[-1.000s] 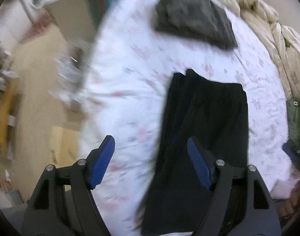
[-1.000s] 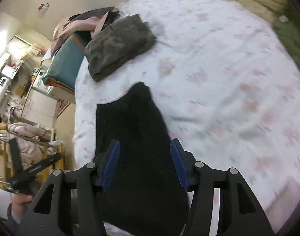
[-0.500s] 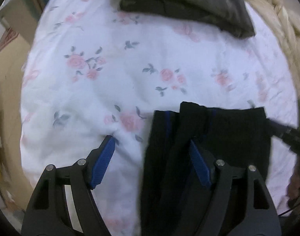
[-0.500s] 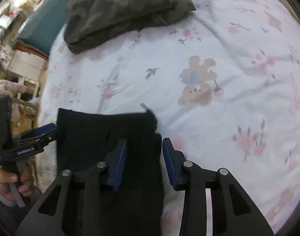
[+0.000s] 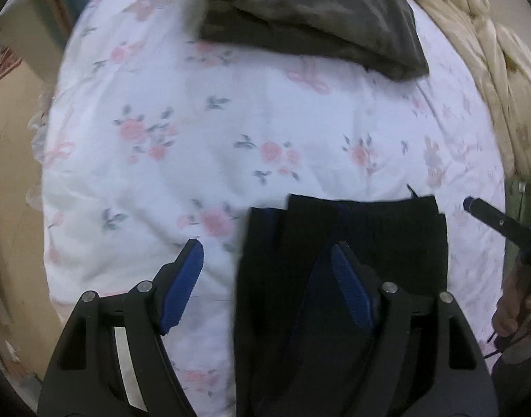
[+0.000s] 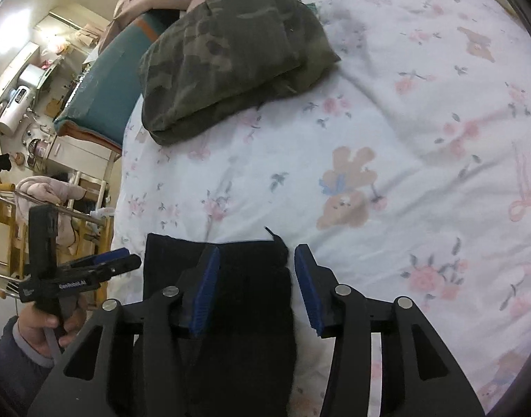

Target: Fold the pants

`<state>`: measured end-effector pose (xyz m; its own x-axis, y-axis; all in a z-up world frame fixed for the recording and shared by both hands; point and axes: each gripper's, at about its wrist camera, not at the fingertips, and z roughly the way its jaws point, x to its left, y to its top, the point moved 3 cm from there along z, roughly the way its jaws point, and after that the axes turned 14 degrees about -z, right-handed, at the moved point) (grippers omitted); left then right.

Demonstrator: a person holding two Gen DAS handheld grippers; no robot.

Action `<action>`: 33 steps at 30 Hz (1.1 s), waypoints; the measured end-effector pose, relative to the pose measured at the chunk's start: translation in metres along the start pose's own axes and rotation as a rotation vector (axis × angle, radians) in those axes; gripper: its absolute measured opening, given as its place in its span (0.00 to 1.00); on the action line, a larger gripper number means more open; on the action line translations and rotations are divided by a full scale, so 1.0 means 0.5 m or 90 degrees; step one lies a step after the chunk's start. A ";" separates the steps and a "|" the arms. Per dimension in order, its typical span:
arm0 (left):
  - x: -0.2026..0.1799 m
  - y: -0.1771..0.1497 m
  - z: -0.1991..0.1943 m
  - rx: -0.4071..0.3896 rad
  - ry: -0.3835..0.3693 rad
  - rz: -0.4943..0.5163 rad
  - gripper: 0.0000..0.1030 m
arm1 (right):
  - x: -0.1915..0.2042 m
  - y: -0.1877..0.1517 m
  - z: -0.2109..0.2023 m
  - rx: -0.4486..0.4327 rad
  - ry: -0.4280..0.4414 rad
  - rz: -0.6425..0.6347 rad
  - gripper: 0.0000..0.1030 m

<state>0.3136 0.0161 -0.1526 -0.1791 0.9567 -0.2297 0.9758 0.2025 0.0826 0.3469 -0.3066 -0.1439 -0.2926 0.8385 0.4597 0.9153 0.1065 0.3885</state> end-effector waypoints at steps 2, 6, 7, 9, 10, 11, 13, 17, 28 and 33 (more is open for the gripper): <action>-0.011 0.000 0.028 0.016 0.014 0.016 0.71 | -0.010 -0.012 0.012 0.017 0.006 0.003 0.52; -0.019 0.011 0.082 0.049 0.032 0.043 0.71 | -0.025 -0.028 0.062 0.065 0.032 0.013 0.54; -0.021 0.010 0.083 0.043 0.025 0.067 0.71 | -0.025 -0.034 0.077 0.075 0.037 0.013 0.54; -0.018 0.012 0.084 0.049 0.010 0.084 0.66 | -0.024 -0.044 0.101 0.086 0.059 0.016 0.54; -0.014 0.013 0.083 0.048 0.009 0.088 0.59 | -0.025 -0.047 0.109 0.085 0.079 0.022 0.54; -0.010 0.013 0.081 0.048 0.005 0.090 0.55 | -0.024 -0.047 0.114 0.083 0.092 0.024 0.54; 0.008 0.012 0.066 0.052 -0.026 0.095 0.38 | -0.018 -0.048 0.123 0.082 0.103 0.017 0.52; -0.005 0.010 0.064 0.044 -0.014 0.112 0.16 | 0.010 -0.047 0.129 0.092 0.081 -0.040 0.24; -0.086 0.138 -0.021 -0.031 -0.041 0.164 0.07 | 0.055 0.107 0.062 0.081 -0.016 -0.174 0.18; -0.120 0.185 -0.087 -0.136 -0.035 0.223 0.07 | 0.085 0.216 0.029 0.042 -0.113 -0.248 0.18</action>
<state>0.4091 -0.0138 -0.0892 0.1717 0.9641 -0.2024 0.9274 -0.0889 0.3634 0.4376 -0.2516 -0.0941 -0.5729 0.8073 0.1418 0.7631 0.4622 0.4517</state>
